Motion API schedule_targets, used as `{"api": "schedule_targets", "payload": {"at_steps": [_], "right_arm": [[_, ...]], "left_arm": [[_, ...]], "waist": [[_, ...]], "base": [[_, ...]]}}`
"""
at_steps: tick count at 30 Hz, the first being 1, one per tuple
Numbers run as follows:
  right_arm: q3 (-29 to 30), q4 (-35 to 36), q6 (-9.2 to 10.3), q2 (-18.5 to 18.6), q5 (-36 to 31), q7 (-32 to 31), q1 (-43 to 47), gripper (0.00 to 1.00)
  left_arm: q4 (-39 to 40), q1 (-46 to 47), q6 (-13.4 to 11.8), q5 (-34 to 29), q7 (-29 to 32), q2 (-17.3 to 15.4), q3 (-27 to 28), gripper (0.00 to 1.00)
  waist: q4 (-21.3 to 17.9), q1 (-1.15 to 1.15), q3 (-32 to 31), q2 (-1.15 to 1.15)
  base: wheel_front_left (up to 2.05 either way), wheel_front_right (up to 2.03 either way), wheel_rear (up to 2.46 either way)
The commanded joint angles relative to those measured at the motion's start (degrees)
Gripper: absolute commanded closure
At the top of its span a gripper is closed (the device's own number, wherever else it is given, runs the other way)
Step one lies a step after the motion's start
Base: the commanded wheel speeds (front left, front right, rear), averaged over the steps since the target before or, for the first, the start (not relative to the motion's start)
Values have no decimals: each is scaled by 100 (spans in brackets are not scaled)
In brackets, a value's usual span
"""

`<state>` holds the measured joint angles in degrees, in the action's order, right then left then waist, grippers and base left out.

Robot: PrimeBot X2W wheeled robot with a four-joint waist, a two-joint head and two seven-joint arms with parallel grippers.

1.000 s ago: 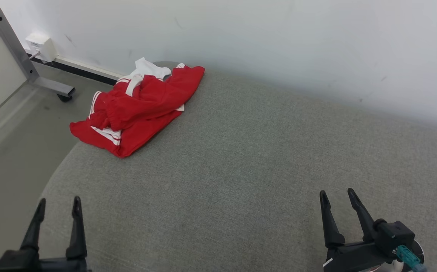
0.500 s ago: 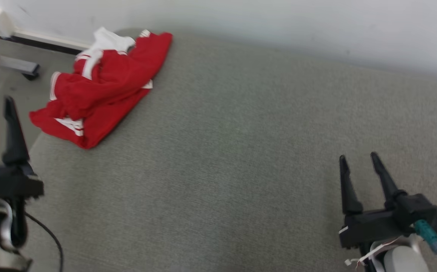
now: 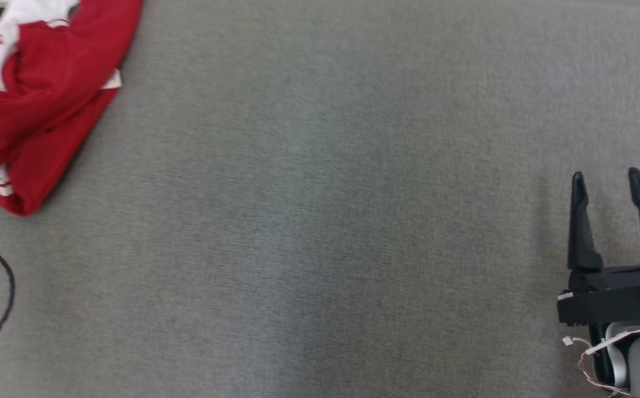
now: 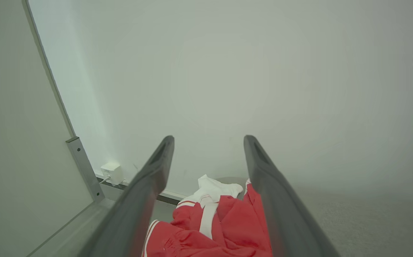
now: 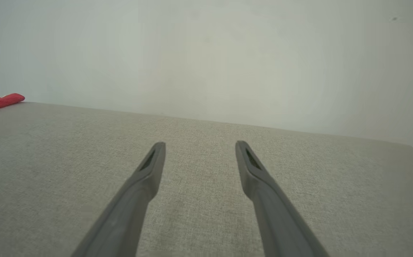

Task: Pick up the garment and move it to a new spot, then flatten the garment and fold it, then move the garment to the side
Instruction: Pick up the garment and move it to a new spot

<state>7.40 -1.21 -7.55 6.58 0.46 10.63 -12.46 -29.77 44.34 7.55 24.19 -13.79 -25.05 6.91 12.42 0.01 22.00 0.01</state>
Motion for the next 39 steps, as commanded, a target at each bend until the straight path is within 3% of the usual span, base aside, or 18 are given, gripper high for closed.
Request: {"api": "schedule_targets", "payload": {"at_steps": [1,15,29,30,31,32,39], "right_arm": [[32,73,12,22,-26,-24,49,0],[231,807,12,67,-51,-317,90,0],[199,791,12,-5,-41,-277,-2,0],[192,795,12,-12,-51,-277,-2,0],[190,799,12,-20,-60,-279,-5,0],[188,800,12,-25,-68,-280,-8,0],[153,657,12,-77,-48,-198,9,0]], "left_arm": [[-106,128,-13,39,32,-73,-36,0],[-1660,1191,-13,543,986,-667,-998,0],[-2603,1414,-13,1332,2567,-882,-2391,0],[-2665,1416,-13,1341,2611,-905,-2458,44],[-2683,1432,-13,1373,2607,-922,-2513,96],[-2694,1449,-13,1382,2531,-944,-2558,100],[-2880,1675,-13,1240,1644,-1102,-2798,100]], "waist": [[-375,-1,441,-1],[-630,-1,887,-1],[-834,-1,888,-1],[-845,-1,886,-1],[-853,-1,882,-1],[-858,-1,877,-1],[-824,-1,683,-1]], "base": [[0,0,0],[0,0,0],[0,0,0],[0,0,0],[0,0,0],[0,0,0],[0,0,0]]}}
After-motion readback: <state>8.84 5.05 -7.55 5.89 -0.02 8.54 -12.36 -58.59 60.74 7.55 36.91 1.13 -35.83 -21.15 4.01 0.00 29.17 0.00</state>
